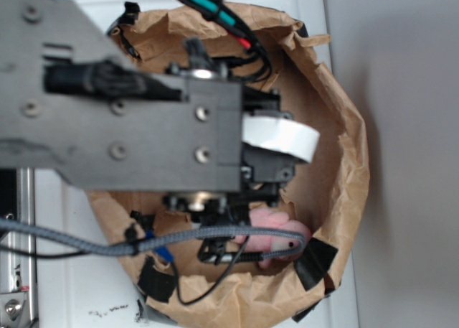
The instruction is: Grab the green ball.
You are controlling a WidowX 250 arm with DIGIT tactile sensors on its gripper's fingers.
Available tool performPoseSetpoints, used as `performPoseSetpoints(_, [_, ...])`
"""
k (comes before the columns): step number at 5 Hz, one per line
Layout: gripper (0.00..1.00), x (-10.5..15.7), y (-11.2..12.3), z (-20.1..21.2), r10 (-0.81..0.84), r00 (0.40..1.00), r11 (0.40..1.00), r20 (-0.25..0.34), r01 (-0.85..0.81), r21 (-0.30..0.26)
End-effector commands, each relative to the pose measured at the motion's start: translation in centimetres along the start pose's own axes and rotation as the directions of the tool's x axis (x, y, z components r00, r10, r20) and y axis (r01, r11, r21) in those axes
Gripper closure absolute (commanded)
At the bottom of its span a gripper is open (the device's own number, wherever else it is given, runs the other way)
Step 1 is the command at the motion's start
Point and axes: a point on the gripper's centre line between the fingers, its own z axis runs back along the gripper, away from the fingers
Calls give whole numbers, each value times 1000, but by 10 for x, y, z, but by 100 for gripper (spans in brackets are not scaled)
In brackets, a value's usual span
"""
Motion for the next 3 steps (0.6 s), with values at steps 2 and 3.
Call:
performPoseSetpoints(2, [0, 47, 9, -54, -10, 1000, 1000, 1, 10, 21])
performPoseSetpoints(3, [0, 57, 5, -63, -10, 1000, 1000, 0, 10, 22])
